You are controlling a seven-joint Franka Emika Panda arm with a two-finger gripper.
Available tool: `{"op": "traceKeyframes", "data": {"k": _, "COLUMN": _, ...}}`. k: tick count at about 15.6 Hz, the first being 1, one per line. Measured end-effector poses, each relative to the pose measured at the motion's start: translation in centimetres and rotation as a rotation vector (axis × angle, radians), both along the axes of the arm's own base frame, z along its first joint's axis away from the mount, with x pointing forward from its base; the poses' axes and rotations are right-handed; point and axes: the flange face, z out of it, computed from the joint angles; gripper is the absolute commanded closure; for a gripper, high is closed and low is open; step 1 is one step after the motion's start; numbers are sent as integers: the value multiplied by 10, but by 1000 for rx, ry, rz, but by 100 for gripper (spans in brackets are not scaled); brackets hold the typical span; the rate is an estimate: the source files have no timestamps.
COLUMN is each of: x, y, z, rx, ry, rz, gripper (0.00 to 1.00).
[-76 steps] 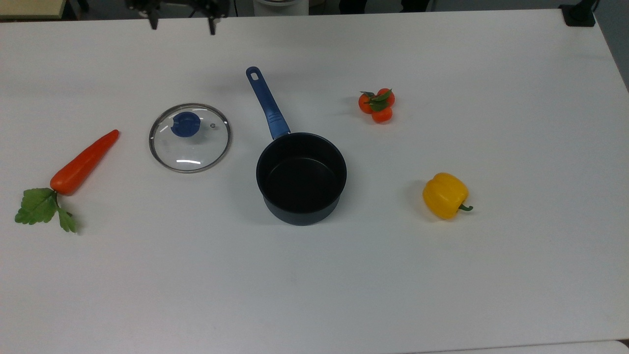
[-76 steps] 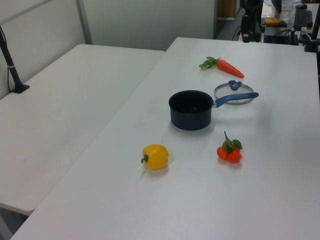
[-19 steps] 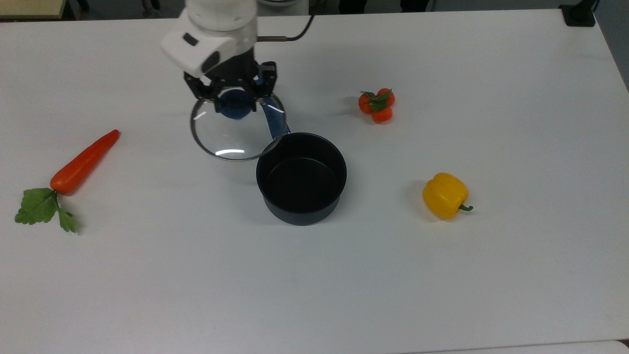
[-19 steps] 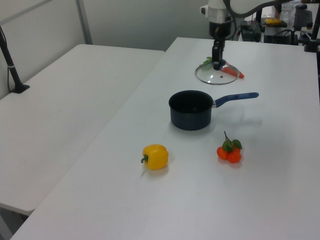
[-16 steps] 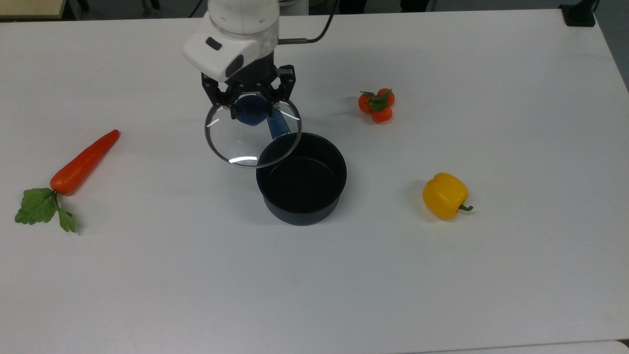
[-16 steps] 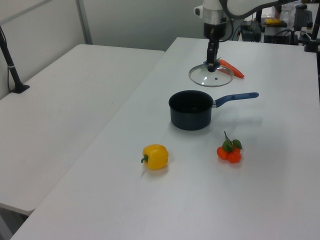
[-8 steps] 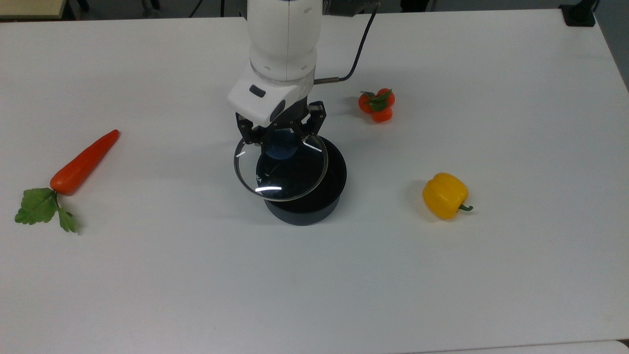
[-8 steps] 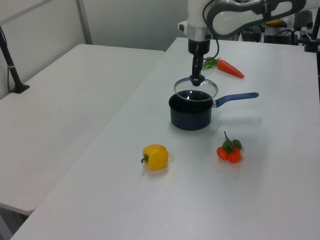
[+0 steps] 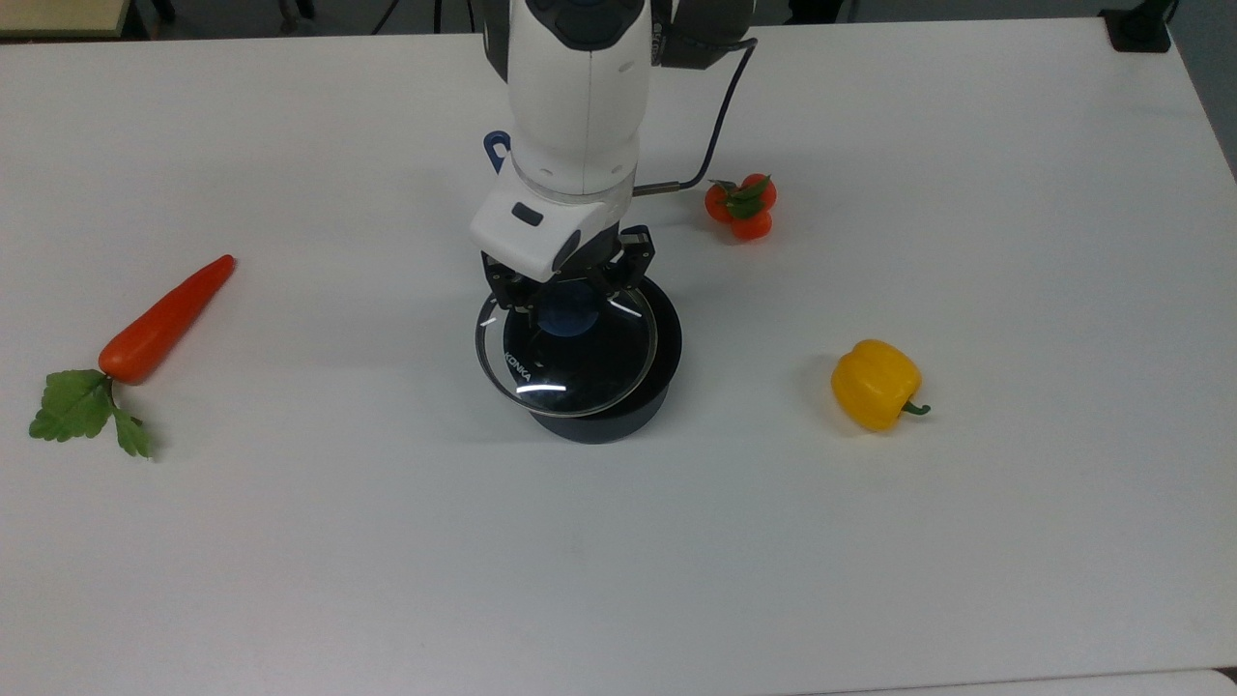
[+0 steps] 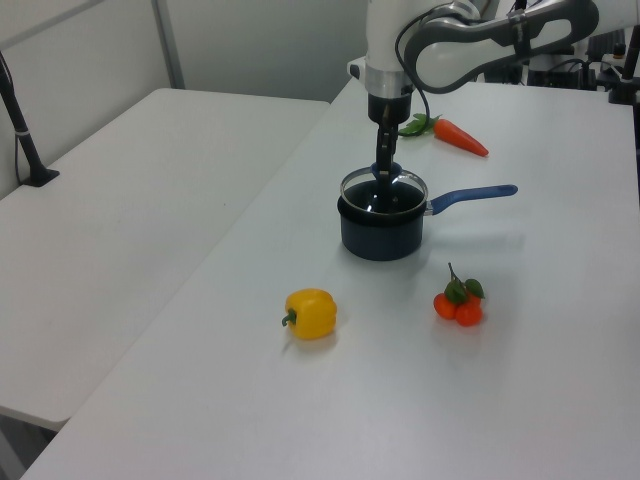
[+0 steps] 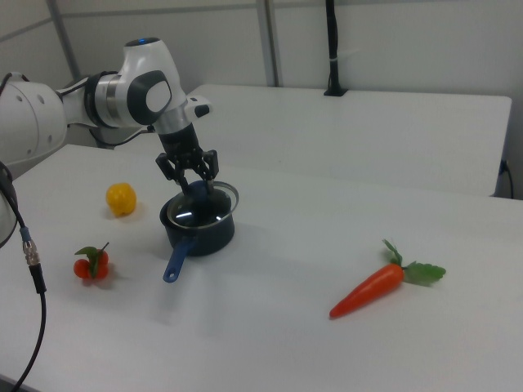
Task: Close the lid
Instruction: 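Lower the glass lid onto the saucepan rim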
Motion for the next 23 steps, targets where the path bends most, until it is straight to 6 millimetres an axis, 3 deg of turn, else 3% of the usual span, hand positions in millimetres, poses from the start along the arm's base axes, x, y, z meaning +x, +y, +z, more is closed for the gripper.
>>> {"op": "traceKeyframes", "data": {"k": 10, "x": -3, "y": 23, "z": -2, "rx": 10, "ry": 3, "rz": 33, "gripper": 59}}
{"op": "traceKeyframes", "data": {"k": 19, "x": -3, "y": 24, "z": -3, "rx": 10, "ry": 5, "rz": 35, "gripper": 56}}
{"op": "traceKeyframes", "data": {"k": 20, "x": -3, "y": 24, "z": -4, "rx": 10, "ry": 6, "rz": 35, "gripper": 53}}
{"op": "traceKeyframes", "data": {"k": 21, "x": -3, "y": 24, "z": -5, "rx": 10, "ry": 7, "rz": 35, "gripper": 43}}
{"op": "traceKeyframes", "data": {"k": 22, "x": -2, "y": 23, "z": -5, "rx": 10, "ry": 8, "rz": 34, "gripper": 10}}
{"op": "traceKeyframes", "data": {"k": 23, "x": -2, "y": 23, "z": -6, "rx": 10, "ry": 8, "rz": 34, "gripper": 0}}
